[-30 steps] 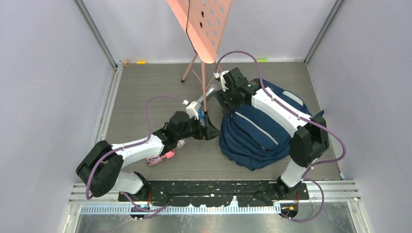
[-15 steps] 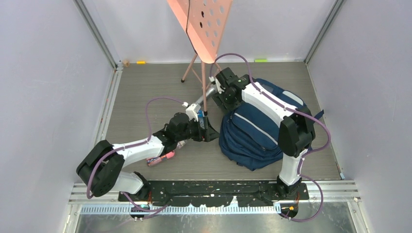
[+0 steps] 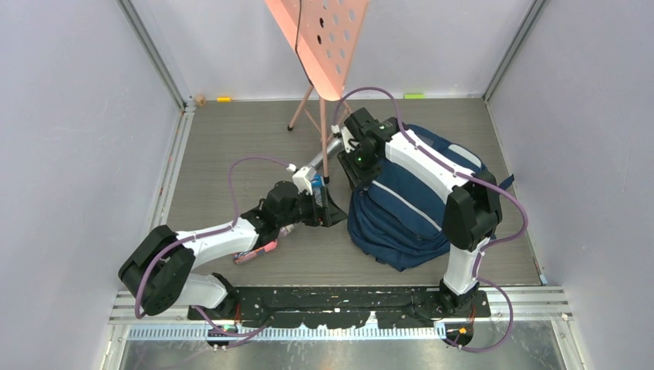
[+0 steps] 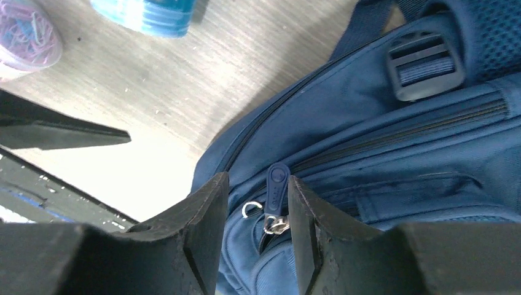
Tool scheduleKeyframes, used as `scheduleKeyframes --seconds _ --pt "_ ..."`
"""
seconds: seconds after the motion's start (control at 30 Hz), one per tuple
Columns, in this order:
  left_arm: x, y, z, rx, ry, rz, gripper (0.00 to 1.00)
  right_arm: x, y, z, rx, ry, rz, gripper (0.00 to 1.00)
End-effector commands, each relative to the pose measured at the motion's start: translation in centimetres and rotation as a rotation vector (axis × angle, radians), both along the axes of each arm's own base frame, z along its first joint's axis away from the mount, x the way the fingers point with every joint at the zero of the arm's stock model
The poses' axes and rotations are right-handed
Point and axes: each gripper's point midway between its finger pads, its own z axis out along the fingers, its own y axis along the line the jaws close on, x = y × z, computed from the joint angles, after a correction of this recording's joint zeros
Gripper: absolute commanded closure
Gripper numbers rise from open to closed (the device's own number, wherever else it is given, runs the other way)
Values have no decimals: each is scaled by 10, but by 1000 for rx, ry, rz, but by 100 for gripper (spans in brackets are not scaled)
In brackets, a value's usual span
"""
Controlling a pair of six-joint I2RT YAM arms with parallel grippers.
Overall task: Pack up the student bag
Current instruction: Zip the student bag at the center of the board.
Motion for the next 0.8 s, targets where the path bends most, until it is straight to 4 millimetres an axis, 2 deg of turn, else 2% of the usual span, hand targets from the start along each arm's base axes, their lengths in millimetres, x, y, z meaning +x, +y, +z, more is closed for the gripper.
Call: scheduleKeyframes --seconds 0.0,0.13,0.23,0.47,0.77 --pt "3 3 7 -19 -29 22 20 -22 9 16 65 42 18 56" --pt "3 4 3 -12 -19 26 21 -24 3 14 8 0 24 60" --pt "2 4 3 -15 -19 24 21 -16 -10 11 -97 -88 22 60" --pt "2 4 5 -16 -18 25 20 -10 -17 19 -143 -233 76 60" --pt "2 3 5 -19 -17 22 20 -9 -7 8 -139 -265 138 60"
